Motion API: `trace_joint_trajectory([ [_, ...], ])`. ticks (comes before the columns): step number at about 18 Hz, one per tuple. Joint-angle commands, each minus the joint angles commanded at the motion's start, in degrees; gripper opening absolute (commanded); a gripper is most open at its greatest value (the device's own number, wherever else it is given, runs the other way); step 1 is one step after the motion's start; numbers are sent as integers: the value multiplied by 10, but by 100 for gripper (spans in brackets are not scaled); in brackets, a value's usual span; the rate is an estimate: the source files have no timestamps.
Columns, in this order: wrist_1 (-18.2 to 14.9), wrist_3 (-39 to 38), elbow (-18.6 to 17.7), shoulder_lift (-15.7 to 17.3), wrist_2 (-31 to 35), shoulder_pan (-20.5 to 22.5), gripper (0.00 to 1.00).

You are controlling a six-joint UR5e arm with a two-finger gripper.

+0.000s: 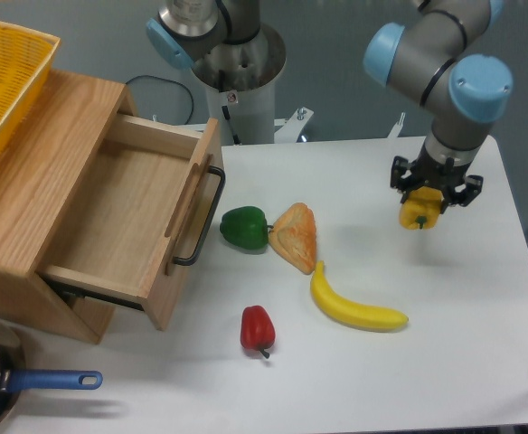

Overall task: Pick up the yellow pepper
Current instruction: 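Lift the grasped yellow pepper up off the table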

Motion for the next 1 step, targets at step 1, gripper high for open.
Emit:
trace_joint_trajectory([
  [1,-2,7,3,1,0,2,38],
])
